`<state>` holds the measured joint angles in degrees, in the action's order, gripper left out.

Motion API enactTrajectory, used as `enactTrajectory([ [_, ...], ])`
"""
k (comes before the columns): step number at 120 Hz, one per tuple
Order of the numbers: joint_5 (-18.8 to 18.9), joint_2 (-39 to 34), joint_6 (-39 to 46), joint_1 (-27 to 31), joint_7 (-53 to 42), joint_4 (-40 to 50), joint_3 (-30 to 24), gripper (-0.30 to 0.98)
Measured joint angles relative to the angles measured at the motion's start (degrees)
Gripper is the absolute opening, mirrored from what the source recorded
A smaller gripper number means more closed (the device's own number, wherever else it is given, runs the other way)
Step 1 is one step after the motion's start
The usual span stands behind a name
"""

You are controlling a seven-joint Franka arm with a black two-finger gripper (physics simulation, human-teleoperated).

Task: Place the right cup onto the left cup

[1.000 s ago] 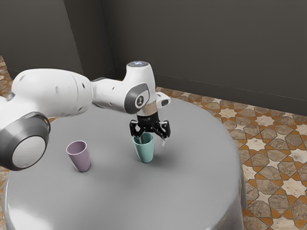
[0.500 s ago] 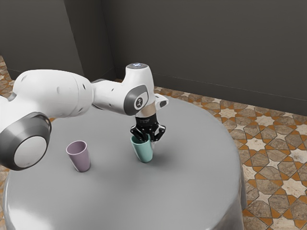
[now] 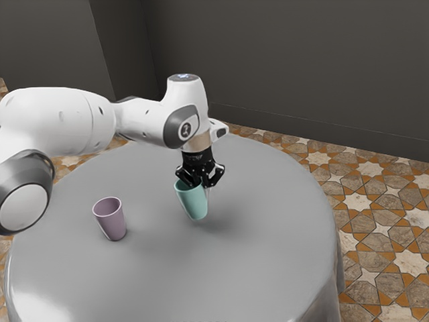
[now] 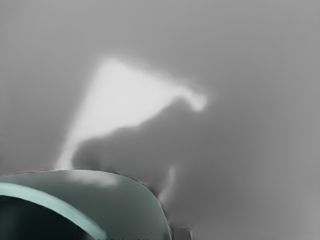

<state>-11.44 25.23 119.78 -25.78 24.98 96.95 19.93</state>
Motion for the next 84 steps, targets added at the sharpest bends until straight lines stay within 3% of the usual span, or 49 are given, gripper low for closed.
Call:
enactTrajectory([
  [14,3.7,-8.4,-2.5,0.9,1.1,5.7,0.1,-0.1],
  [42,11.2,-19.0,-5.7,8.2,2.9,13.3,0.1,-0.1],
  [59,14.5,-21.0,-6.3,11.7,3.8,14.4,0.2,-0.1],
  [84,15.9,-22.2,-6.2,11.6,5.0,17.1,0.2,-0.1],
])
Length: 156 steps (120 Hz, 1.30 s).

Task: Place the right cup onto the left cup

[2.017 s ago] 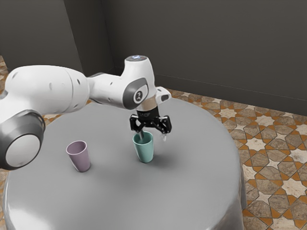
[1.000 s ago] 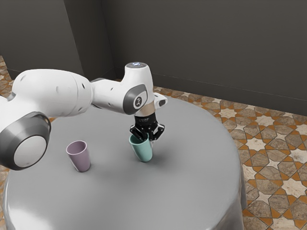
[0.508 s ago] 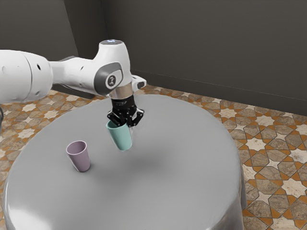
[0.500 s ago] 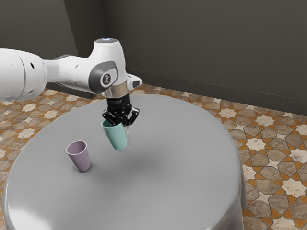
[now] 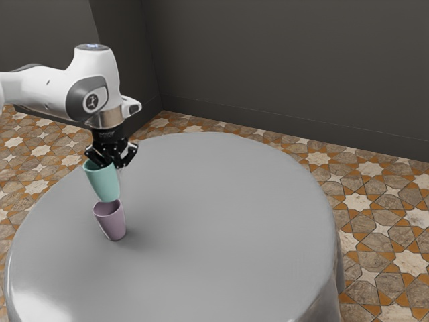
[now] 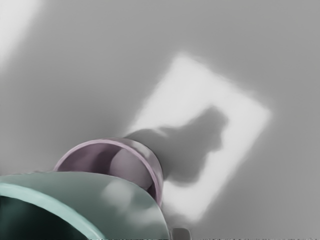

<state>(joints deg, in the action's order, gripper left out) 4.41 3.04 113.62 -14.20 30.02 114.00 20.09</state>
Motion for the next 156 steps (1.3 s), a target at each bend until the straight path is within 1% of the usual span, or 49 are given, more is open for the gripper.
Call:
enactTrajectory([
  [15,0.2,0.6,0.7,0.2,0.6,0.5,0.0,-0.1],
  [44,0.2,0.7,1.5,3.3,1.5,1.3,0.0,-0.1],
  [120,-0.6,2.6,5.7,2.6,2.8,2.6,0.1,-0.1],
  [141,-0.9,3.0,6.2,2.5,2.8,2.7,0.1,0.28],
  [156,-1.0,3.0,6.4,2.6,2.7,2.7,0.0,0.45],
])
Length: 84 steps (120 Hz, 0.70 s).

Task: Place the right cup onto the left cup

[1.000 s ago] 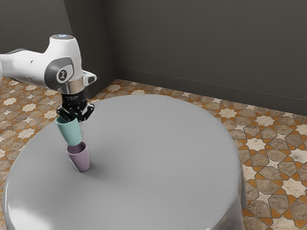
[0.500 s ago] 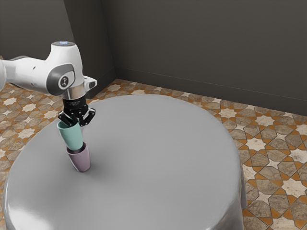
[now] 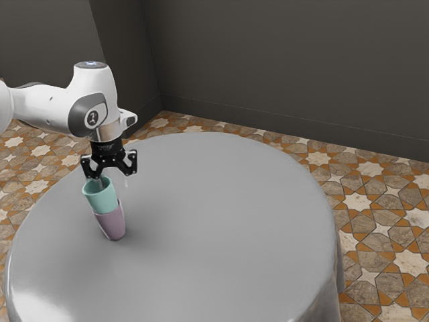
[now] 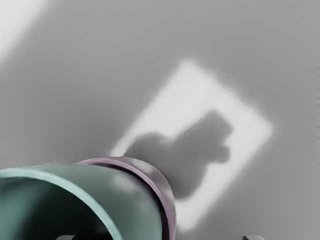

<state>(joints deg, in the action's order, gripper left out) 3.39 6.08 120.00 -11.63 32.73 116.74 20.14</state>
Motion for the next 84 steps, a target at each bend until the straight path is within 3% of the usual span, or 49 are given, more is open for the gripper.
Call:
enactTrajectory([
  [25,0.1,-1.1,-0.3,-0.2,-0.1,-0.7,0.0,0.58],
  [41,0.2,-1.8,-5.2,-0.4,-1.6,-8.4,-1.2,0.62],
  [84,0.0,-2.0,-15.3,-3.2,-22.3,-23.1,-5.3,0.66],
])
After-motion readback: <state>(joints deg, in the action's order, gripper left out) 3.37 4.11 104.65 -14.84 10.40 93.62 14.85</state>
